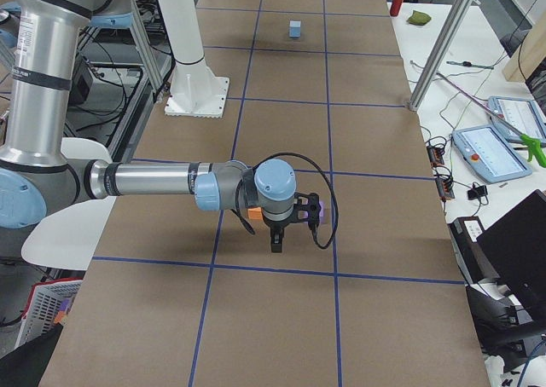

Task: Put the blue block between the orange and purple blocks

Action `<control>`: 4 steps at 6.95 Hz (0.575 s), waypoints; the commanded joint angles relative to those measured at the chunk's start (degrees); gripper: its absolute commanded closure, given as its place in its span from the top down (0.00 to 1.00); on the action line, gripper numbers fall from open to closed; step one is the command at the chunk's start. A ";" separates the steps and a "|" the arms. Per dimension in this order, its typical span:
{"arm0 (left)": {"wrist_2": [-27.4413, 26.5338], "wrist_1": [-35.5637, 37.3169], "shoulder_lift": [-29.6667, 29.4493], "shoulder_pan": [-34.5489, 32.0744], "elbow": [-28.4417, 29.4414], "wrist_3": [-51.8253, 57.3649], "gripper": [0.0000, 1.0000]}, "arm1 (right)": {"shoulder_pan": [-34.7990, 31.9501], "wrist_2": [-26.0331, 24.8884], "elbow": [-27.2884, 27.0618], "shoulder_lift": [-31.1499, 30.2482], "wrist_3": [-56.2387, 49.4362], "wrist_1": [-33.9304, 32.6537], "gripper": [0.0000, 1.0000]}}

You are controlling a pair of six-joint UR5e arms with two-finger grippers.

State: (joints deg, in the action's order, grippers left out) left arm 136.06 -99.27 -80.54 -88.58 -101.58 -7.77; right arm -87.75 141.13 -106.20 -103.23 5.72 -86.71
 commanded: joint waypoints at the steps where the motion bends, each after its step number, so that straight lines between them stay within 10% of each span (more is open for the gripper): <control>1: 0.44 -2.49 2.48 -0.10 -1.15 -0.49 1.00 | 0.04 0.19 -0.06 0.05 -0.01 0.05 1.00; 4: 3.77 -16.59 3.99 6.26 -1.60 -17.79 1.00 | 0.39 0.80 0.38 0.05 -0.10 0.22 1.00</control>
State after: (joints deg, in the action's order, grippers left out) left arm 138.32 -108.86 -76.55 -86.76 -103.07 -15.87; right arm -87.43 141.46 -105.87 -103.18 5.65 -86.48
